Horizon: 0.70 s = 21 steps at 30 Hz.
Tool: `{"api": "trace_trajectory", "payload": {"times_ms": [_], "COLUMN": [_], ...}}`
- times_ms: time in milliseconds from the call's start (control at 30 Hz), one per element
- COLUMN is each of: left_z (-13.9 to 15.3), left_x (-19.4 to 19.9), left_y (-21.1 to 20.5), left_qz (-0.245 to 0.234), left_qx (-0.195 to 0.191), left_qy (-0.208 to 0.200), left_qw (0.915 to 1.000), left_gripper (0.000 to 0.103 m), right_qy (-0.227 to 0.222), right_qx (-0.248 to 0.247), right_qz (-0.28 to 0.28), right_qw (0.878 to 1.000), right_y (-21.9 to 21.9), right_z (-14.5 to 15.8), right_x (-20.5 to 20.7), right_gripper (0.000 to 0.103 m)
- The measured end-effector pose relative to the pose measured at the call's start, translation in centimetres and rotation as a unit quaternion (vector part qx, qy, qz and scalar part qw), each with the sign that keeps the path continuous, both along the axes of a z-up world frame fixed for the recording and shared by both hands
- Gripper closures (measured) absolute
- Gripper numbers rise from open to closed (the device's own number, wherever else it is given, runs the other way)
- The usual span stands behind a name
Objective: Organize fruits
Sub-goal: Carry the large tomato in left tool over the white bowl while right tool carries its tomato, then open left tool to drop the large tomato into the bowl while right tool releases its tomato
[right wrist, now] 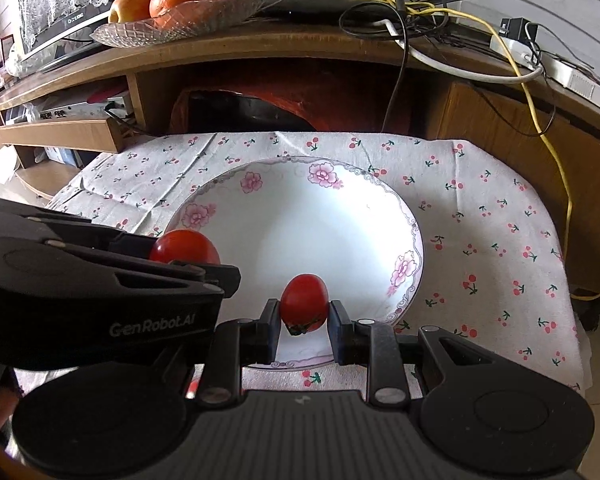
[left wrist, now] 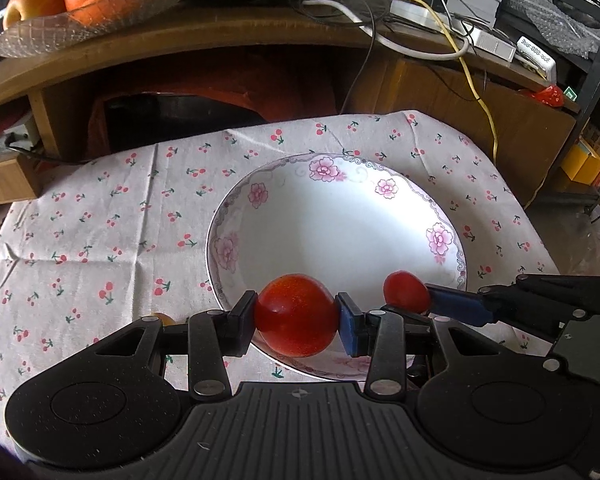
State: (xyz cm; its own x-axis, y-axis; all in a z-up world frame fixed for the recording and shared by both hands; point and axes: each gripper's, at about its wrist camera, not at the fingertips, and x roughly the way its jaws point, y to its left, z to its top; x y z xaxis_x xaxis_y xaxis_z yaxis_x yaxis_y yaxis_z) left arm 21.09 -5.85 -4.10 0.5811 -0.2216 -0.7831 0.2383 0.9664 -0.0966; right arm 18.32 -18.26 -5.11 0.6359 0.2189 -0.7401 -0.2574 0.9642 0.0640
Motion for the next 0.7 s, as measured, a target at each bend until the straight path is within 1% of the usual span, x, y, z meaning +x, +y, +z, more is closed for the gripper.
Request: {"api": "trace_trajectory", "payload": {"times_ms": [167, 333, 500, 700], "left_z": [0.2, 0.8, 1.4, 1.9], "left_x": [-0.1, -0.2, -0.3, -0.4], "left_y": [0.0, 0.0, 0.4, 0.9], "left_qz": [0.002, 0.004, 0.01, 0.019], "left_qx": [-0.003, -0.001, -0.01, -0.014], "left_qy": [-0.003, -0.015, -0.021, -0.025], "left_qw": [1.0, 0.9999, 0.9997, 0.9994], "left_gripper": [0.051, 0.045, 0.044, 0.042], "right_qy": [-0.001, -0.006, -0.019, -0.023], "right_qx": [0.002, 0.01, 0.015, 0.018], "right_qz": [-0.005, -0.009, -0.008, -0.017], "right_qw": [1.0, 1.0, 1.0, 0.999], "right_y": [-0.1, -0.3, -0.4, -0.9], "right_z": [0.0, 0.3, 0.9, 1.3], "right_x": [0.1, 0.2, 0.2, 0.2], "right_gripper": [0.076, 0.076, 0.075, 0.073]}}
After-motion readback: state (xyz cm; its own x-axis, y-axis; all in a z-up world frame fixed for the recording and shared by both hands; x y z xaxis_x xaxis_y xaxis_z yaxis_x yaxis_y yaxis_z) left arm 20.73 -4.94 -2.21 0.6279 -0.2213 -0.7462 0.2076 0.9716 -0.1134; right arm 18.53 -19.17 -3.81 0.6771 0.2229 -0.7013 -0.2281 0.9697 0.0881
